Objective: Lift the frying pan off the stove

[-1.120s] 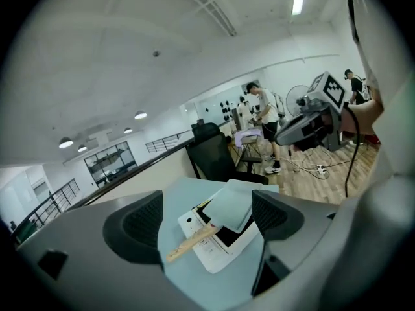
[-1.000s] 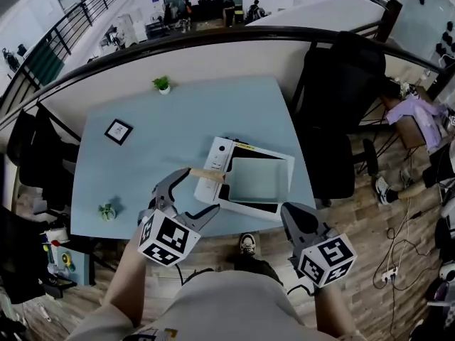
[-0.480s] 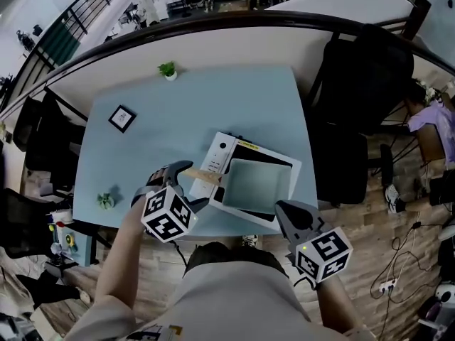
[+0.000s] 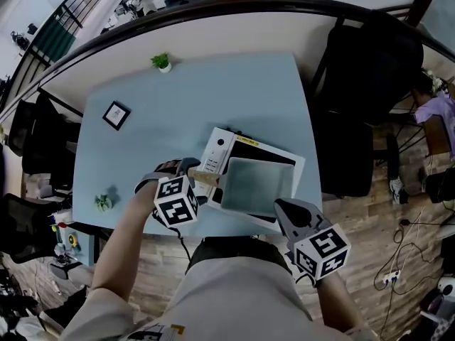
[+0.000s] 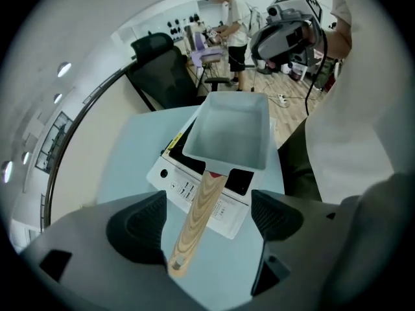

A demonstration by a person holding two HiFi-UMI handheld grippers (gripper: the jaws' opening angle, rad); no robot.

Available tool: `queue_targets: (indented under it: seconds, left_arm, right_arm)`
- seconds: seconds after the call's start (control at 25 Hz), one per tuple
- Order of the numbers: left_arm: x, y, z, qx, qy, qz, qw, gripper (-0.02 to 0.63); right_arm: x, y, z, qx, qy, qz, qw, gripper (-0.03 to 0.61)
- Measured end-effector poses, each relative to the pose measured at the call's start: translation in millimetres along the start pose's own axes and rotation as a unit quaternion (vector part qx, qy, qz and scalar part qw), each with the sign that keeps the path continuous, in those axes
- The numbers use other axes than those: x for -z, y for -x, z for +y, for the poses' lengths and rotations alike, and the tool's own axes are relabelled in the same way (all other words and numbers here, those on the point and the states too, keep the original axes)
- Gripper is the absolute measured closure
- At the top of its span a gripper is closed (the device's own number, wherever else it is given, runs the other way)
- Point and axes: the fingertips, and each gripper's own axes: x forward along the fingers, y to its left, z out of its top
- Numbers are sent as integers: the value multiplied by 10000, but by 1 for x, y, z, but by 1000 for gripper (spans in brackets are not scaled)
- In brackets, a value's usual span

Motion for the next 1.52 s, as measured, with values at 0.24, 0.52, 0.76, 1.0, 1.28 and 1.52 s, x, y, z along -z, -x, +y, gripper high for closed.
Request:
queue_targets:
  seconds: [0.24, 0.52, 0.76, 1.0, 1.28, 1.52]
  left_arm:
    - [10, -37, -2, 552, -515, 291, 9967, 202]
    - [16, -72, -5, 1002, -1211, 462, 9865, 204]
    - [19, -91, -16, 1356, -1430, 479, 9792, 385]
    - [13, -91, -22, 1562, -1244, 307, 9794, 489]
    - [23, -79, -32, 1457, -591, 328, 9870, 492]
    - [43, -54, -24, 884, 574, 268, 9941, 492]
  right_arm:
    - [9, -17, -11, 152, -161, 118, 9997, 575]
    - [14, -32, -30, 450, -305, 64, 9985, 575]
    - [24, -38, -41, 661, -296, 60, 9974, 575]
    - [25, -41, -41, 789, -333, 25, 9963, 575]
    - [9, -34, -30, 853, -325, -7, 9958, 575]
    - [-16, -22, -20, 933, -215, -124, 9953, 575]
